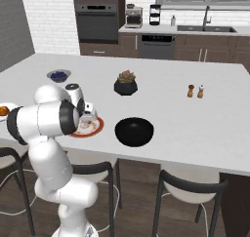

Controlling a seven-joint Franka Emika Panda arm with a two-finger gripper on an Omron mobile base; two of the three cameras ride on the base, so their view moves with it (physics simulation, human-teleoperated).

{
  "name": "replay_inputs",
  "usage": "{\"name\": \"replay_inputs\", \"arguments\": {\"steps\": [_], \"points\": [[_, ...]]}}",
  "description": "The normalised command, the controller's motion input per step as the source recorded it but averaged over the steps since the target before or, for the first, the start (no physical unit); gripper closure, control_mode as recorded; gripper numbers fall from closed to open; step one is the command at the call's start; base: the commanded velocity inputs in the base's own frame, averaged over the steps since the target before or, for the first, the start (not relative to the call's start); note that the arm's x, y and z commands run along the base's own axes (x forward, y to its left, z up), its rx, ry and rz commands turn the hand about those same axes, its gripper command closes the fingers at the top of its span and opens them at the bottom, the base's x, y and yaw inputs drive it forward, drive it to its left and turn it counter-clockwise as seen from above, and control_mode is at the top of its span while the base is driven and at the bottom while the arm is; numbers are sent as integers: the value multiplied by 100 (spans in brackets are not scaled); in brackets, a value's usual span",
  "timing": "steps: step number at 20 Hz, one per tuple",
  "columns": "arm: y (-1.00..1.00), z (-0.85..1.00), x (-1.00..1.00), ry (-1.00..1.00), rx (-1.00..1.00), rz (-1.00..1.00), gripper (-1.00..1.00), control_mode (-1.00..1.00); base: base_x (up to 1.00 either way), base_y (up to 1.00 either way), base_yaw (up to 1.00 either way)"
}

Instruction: Pick the chicken drumstick and garlic from their plates and place them in the bowl. Then put the bowl in the fridge.

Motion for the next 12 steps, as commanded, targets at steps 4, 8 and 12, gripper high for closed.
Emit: {"name": "replay_inputs", "arguments": {"steps": [4,8,12], "points": [[0,-5,43,0,-1,9,-100,-100,0,0,0],[0,-10,41,0,-5,8,-100,-100,0,0,0],[9,-31,14,0,-7,5,-100,-100,0,0,0]]}}
